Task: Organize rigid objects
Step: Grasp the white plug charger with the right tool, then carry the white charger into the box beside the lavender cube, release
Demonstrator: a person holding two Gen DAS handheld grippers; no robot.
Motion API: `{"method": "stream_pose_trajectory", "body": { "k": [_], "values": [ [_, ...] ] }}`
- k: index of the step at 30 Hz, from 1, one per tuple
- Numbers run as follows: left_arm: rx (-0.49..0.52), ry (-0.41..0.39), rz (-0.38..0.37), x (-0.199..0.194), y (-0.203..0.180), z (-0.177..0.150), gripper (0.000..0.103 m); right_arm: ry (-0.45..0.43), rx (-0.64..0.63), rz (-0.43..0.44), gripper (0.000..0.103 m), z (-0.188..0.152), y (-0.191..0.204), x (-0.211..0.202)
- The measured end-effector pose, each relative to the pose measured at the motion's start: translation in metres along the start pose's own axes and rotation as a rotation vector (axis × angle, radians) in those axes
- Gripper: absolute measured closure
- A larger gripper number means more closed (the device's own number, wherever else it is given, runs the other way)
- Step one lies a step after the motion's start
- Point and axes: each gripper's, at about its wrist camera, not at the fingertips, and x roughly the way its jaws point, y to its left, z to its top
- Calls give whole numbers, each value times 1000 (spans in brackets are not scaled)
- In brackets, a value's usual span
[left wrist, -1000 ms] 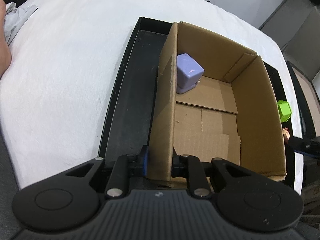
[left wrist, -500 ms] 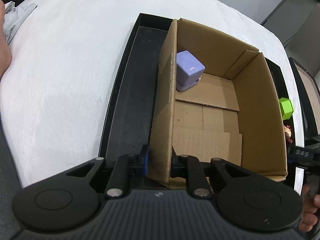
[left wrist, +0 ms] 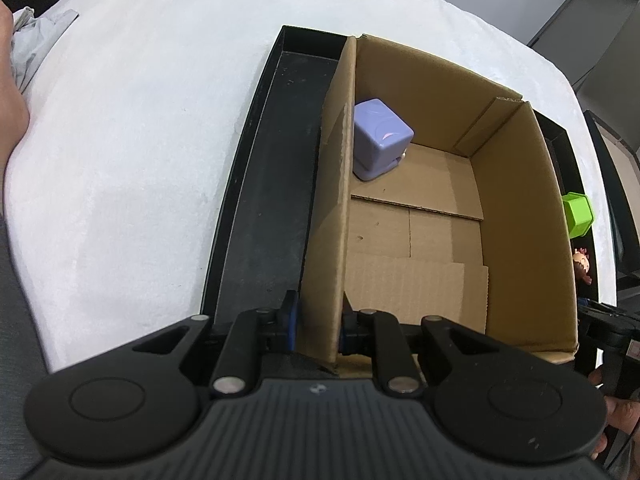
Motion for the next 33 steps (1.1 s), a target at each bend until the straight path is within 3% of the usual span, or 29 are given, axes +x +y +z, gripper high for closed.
{"method": "stream_pose_trajectory", "body": {
  "k": [2, 7, 24, 33],
  "values": [
    [2, -2, 7, 0, -1, 0, 86, -10, -28, -19, 65, -1, 5, -2],
    [3, -3, 18, -1, -1, 0, 86, 0, -7, 44, 65, -2, 4, -8],
    [36, -10, 6, -5, 0, -1, 86, -194, -44, 162, 65, 34, -3, -73],
    [54, -22, -16, -11, 0, -2, 86, -230, -95, 182, 65, 41, 7, -95]
  ]
}}
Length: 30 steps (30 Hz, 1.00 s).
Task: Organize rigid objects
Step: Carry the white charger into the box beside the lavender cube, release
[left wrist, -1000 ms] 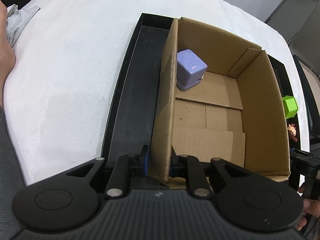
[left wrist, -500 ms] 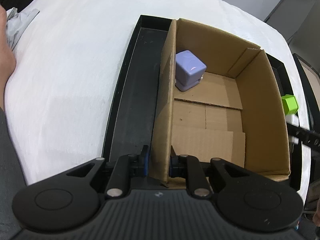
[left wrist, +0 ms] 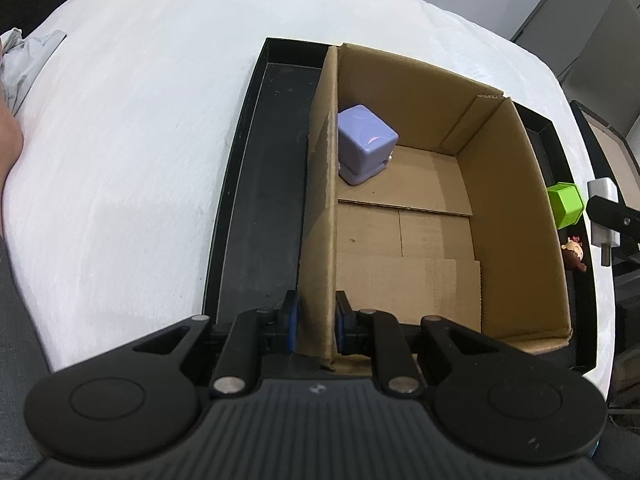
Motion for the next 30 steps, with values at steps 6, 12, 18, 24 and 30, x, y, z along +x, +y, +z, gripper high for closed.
{"method": "stream_pose_trajectory", "body": {
  "k": [6, 12, 18, 24, 30],
  "values": [
    [-9, -6, -16, -2, 3, -1, 86, -2, -44, 4, 65, 11, 16, -4],
    [-26, -14, -29, -3, 5, -1, 86, -9, -52, -3, 65, 24, 30, 0],
    [-32, -23, -44, -2, 7, -3, 86, -25, -61, -16, 65, 35, 43, 4],
    [-44, -33, -59, -2, 9, -4, 85, -60, -72, -2, 65, 45, 58, 5],
    [-49, -41, -70, -3, 11, -6, 85, -42, -102, 27, 65, 52, 76, 15]
  ]
}}
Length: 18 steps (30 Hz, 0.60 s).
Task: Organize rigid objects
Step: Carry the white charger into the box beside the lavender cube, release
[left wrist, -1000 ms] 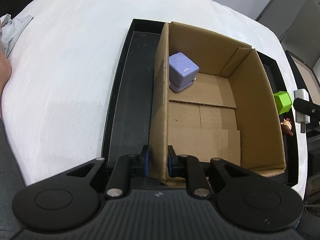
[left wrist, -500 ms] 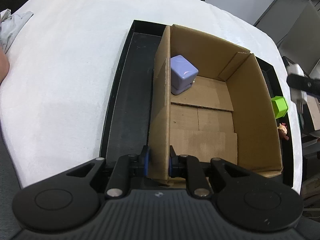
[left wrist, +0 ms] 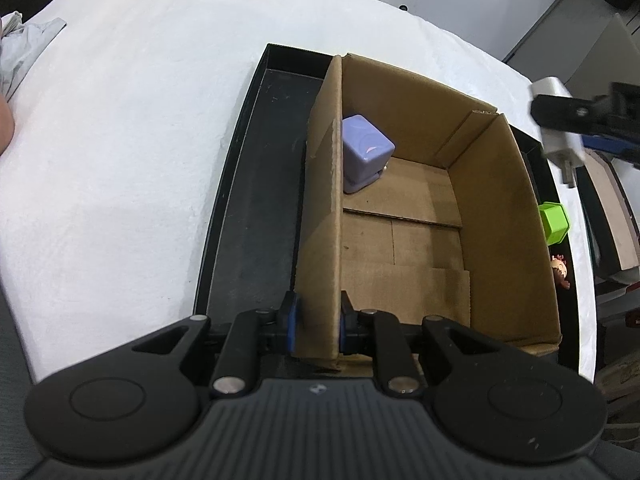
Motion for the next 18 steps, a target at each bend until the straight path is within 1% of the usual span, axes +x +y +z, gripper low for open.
{"method": "stream_pose_trajectory", "body": {
  "k": [6, 14, 17, 18],
  "values": [
    [-11, -9, -24, -1, 4, -1, 84, 45, -20, 11, 65, 0, 14, 20],
    [-19, -18, -43, -1, 6, -3, 83, 92, -36, -20, 65, -6, 25, 49],
    [-20, -20, -47, -2, 9, -4, 83, 100, -7, -16, 62, -6, 22, 55],
    [-18, -19, -48, -2, 9, -4, 82, 98, 7, -26, 59, -5, 20, 55]
  ]
}}
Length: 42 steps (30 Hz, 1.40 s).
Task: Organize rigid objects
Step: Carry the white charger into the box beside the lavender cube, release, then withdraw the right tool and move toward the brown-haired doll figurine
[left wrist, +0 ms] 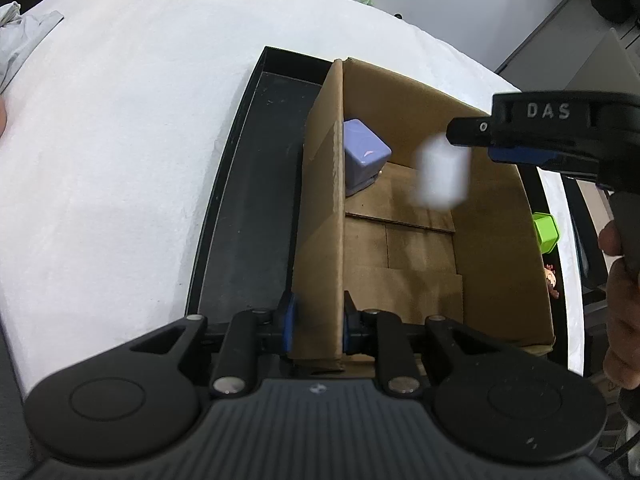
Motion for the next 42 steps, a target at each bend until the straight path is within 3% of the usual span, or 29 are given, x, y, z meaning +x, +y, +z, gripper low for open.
{"method": "stream_pose_trajectory", "body": {
  "k": [5, 9, 21, 42],
  "values": [
    [-5, 0, -5, 0, 2, 1, 82, 1, 28, 31, 56, -1, -6, -10],
    [-1, 1, 2, 0, 0, 1, 82, -3, 38, 41, 48, -4, -14, -27],
    [8, 10, 20, 2, -5, 4, 83, -14, 67, 36, 47, -14, -58, -66],
    [24, 26, 52, 3, -10, 6, 84, 14, 90, 51, 41, -44, -112, -78]
  ]
}}
